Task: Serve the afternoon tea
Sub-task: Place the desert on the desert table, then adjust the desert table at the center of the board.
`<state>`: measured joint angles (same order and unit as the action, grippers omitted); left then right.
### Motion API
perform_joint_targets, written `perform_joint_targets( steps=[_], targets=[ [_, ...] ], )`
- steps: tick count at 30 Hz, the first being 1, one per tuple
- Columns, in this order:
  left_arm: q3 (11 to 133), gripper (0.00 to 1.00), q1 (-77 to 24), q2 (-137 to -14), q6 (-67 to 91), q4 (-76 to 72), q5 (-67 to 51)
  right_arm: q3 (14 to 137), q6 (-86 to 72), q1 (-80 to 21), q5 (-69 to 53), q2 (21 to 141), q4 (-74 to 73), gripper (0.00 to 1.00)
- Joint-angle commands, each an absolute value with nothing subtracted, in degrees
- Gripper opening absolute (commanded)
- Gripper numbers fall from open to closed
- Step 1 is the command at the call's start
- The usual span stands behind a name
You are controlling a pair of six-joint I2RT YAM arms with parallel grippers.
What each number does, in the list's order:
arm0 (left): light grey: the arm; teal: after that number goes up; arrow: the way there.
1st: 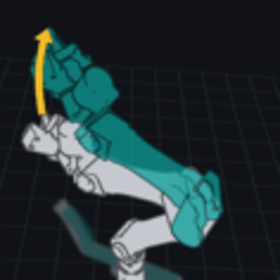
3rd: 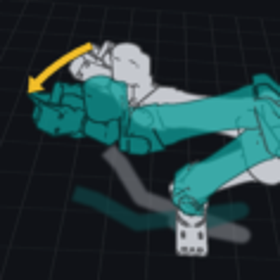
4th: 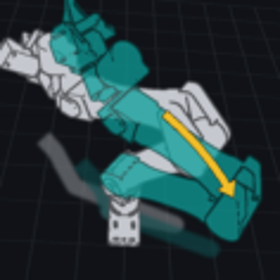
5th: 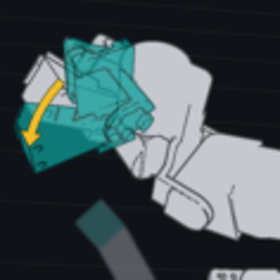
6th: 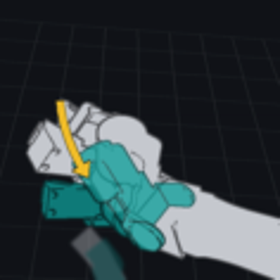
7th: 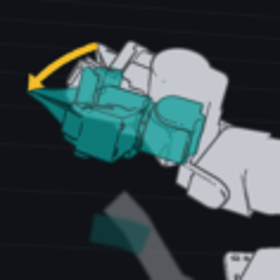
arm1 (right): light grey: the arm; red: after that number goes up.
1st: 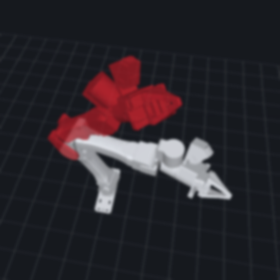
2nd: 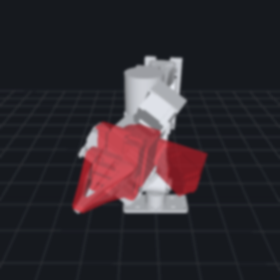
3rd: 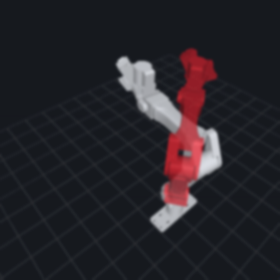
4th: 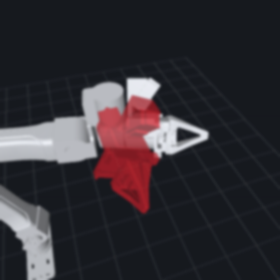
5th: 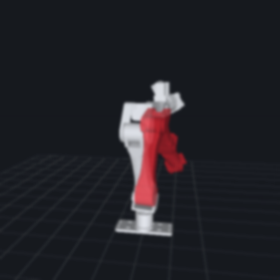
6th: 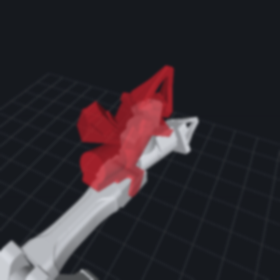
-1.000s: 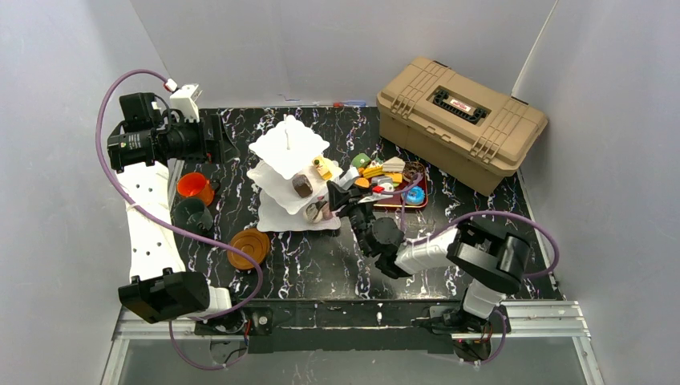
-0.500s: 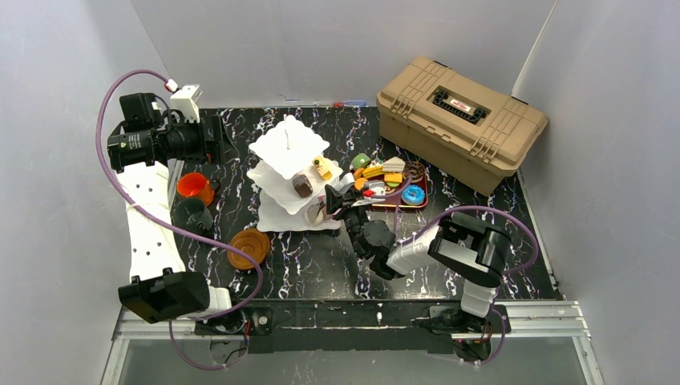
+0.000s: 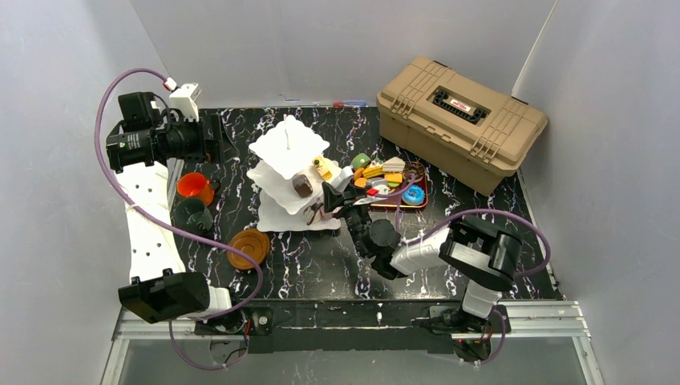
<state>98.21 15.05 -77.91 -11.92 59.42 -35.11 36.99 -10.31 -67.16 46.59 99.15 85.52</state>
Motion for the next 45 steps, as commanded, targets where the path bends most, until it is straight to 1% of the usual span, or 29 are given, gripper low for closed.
perform_joint_targets(
  steps=[1,5,7,11,14,20,23,26,32,34,39,43,45],
  targets=[
    [99.7,0.9,15.0,-77.1,-11.8,60.8,-36.3,37.0,-9.9,-67.4,46.2,94.7,91.5,0.54],
    [99.8,0.87,15.0,-77.5,-11.7,60.8,-37.9,34.7,-10.0,-67.4,45.5,90.8,89.4,0.44],
    [100.0,0.86,15.0,-77.9,-11.6,60.8,-40.1,32.6,-10.0,-67.4,45.9,88.2,88.2,0.42],
    [102.8,0.85,14.3,-79.6,-12.4,62.4,-44.4,28.9,-9.3,-67.2,47.5,82.1,83.4,0.41],
    [104.2,0.85,12.1,-80.2,-13.3,62.7,-45.4,26.6,-9.5,-65.0,48.0,76.8,78.4,0.41],
    [107.5,0.89,1.9,-83.1,-17.9,62.4,-43.2,25.4,-12.6,-57.1,46.0,69.3,68.9,0.4],
    [110.9,0.9,0.8,-85.9,-18.8,61.1,-45.7,25.4,-12.6,-54.8,45.2,66.9,66.4,0.4],
    [114.7,0.9,0.8,-88.5,-21.7,61.3,-50.9,25.2,-12.7,-53.1,44.4,65.1,63.9,0.4],
    [115.1,0.91,0.8,-86.9,-36.9,61.3,-65.3,25.0,-13.7,-51.3,43.7,62.9,60.9,0.4],
    [114.1,0.91,0.9,-86.0,-44.2,61.4,-68.0,24.8,-14.2,-51.0,43.7,62.6,60.7,0.39],
    [118.0,0.91,-1.8,-89.5,-56.4,64.6,-66.4,24.8,-14.9,-50.6,43.4,62.2,60.6,0.38],
    [123.3,0.93,-3.8,-94.3,-77.3,77.2,-61.1,25.0,-15.5,-50.3,42.8,61.6,60.0,0.37],
    [122.3,0.96,-4.2,-94.0,-83.2,77.7,-59.1,25.1,-15.8,-50.2,42.6,61.3,59.7,0.37]
  ],
)
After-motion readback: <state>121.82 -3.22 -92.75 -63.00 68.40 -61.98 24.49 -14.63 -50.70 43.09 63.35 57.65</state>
